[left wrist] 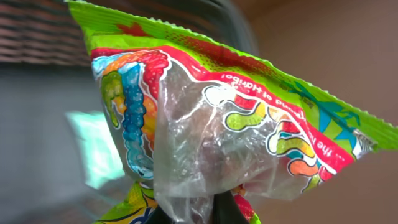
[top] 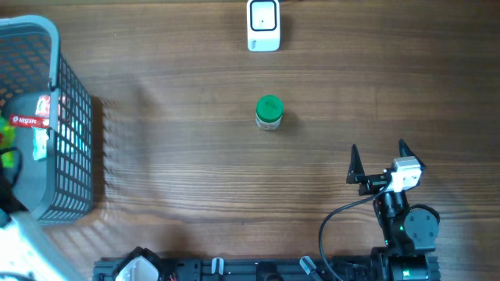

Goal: Scan the item barcode
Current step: 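Grasp the Haribo candy bag in the basket and place it beside the jar, then reach into the basket with the left gripper and grasp the light-green pouch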

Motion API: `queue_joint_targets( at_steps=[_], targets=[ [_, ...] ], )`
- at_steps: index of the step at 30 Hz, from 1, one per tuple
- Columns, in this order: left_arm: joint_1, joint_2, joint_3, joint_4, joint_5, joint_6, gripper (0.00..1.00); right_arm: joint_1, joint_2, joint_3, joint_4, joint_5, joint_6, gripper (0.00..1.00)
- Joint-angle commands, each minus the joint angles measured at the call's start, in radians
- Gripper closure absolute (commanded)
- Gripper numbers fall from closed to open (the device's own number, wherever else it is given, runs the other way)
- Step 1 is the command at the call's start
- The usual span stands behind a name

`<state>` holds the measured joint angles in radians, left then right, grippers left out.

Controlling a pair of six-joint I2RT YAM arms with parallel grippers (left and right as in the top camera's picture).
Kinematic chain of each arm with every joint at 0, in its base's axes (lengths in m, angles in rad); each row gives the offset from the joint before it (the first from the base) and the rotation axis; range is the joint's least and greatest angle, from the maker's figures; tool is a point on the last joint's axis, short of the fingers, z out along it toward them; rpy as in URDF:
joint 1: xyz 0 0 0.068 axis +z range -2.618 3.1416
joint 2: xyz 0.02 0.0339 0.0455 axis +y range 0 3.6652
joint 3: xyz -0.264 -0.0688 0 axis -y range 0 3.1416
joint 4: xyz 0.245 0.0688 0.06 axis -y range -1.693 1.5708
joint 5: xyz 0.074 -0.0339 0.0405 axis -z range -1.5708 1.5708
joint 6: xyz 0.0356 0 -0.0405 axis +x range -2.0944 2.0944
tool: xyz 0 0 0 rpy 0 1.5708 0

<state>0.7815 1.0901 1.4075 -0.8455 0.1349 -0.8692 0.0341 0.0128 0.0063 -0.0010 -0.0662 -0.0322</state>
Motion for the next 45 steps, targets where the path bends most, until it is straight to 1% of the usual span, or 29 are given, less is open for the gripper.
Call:
queue_joint_targets(
  at_steps=[1,3,4,6,9,10,11,14,16,17,19,21,24,25,26,27,28,32,35,36,38,39,40,41,42,43,44,45],
  targets=[
    [-0.171,-0.118,0.014,-0.010,0.202,0.006,0.96,0.002,-0.005,-0.001,0.002,0.010,-0.018,0.00],
    [-0.358,-0.148,0.014,-0.064,0.200,0.029,0.96,0.002,-0.005,-0.001,0.002,0.010,-0.018,0.00],
    [-0.462,-0.146,0.013,-0.099,0.164,0.029,0.96,0.002,-0.005,-0.001,0.002,0.010,-0.018,0.00],
    [-0.665,-0.122,-0.022,-0.132,0.029,0.029,0.96,0.002,-0.005,-0.001,0.002,0.010,-0.018,0.00],
    [-0.885,-0.052,-0.109,-0.131,-0.122,0.027,0.96,0.002,-0.005,-0.001,0.002,0.010,-0.018,0.00],
    [-0.969,0.005,-0.153,-0.113,-0.164,0.024,0.96,0.002,-0.005,-0.001,0.002,0.010,-0.018,0.00],
    [-1.017,0.053,-0.180,-0.097,-0.167,0.024,0.96,0.002,-0.005,-0.001,0.002,0.010,-0.018,0.00],
    [-1.145,0.277,-0.233,-0.020,-0.175,0.024,0.96,0.002,-0.005,-0.001,0.002,0.010,-0.018,0.00],
    [-1.203,0.415,-0.233,-0.007,-0.195,0.025,0.96,0.002,-0.005,-0.001,0.002,0.010,-0.018,0.00],
    [-1.236,0.504,-0.234,-0.007,-0.235,0.025,0.96,0.002,-0.005,-0.001,0.002,0.010,-0.018,0.00],
    [-1.262,0.605,-0.237,-0.011,-0.249,0.024,0.96,0.002,-0.005,-0.001,0.002,0.010,-0.018,0.00],
    [-1.277,0.666,-0.239,-0.010,-0.247,0.016,0.96,0.002,-0.005,-0.001,0.002,0.010,-0.018,0.00],
    [-1.304,0.679,-0.239,0.007,-0.245,0.017,0.96,0.002,-0.005,-0.001,0.002,0.010,-0.018,0.00],
    [-1.313,0.679,-0.239,0.021,-0.245,0.017,0.83,0.002,-0.005,-0.001,0.001,0.010,-0.018,0.00],
    [-1.319,0.676,-0.238,0.021,-0.244,0.017,0.56,0.002,-0.005,-0.001,0.002,0.010,-0.018,0.00],
    [-1.320,0.670,-0.237,0.013,-0.241,0.017,0.11,0.002,-0.005,-0.001,0.002,0.010,-0.018,0.00],
    [-1.320,0.658,-0.235,0.001,-0.241,0.017,0.00,0.002,-0.005,-0.001,0.002,0.010,-0.018,0.00],
    [-1.306,0.507,-0.214,-0.028,-0.253,0.018,0.00,0.002,-0.005,-0.001,0.002,0.010,-0.018,0.00],
    [-1.281,0.309,-0.163,-0.042,-0.392,0.045,0.00,0.002,-0.005,-0.001,0.002,0.010,-0.018,0.00],
    [-1.263,0.236,-0.139,-0.040,-0.475,0.058,0.00,0.002,-0.005,-0.001,0.002,0.010,-0.018,0.00],
    [-1.205,0.126,-0.093,-0.037,-0.580,0.088,0.00,0.002,-0.005,-0.001,0.002,0.010,-0.018,0.00],
    [-1.115,0.050,-0.045,-0.006,-0.597,0.142,0.00,0.002,-0.005,-0.001,0.002,0.010,-0.018,0.00],
    [-1.077,0.029,-0.028,0.016,-0.597,0.166,0.00,0.002,-0.005,-0.001,0.002,0.010,-0.018,0.00],
    [-0.991,-0.008,0.003,0.066,-0.597,0.210,0.00,0.002,-0.005,-0.001,0.002,0.010,-0.018,0.00],
    [-0.929,-0.029,0.020,0.101,-0.598,0.216,0.00,0.002,-0.005,-0.001,0.002,0.010,-0.018,0.00],
    [-0.810,-0.053,0.034,0.153,-0.597,0.211,0.00,0.002,-0.005,-0.001,0.002,0.010,-0.018,0.00],
    [-0.726,-0.061,0.035,0.178,-0.596,0.205,0.00,0.002,-0.005,-0.001,0.002,0.010,-0.018,0.00],
    [-0.621,-0.060,0.035,0.175,-0.596,0.162,0.00,0.002,-0.005,-0.001,0.002,0.010,-0.018,0.00]
  ],
)
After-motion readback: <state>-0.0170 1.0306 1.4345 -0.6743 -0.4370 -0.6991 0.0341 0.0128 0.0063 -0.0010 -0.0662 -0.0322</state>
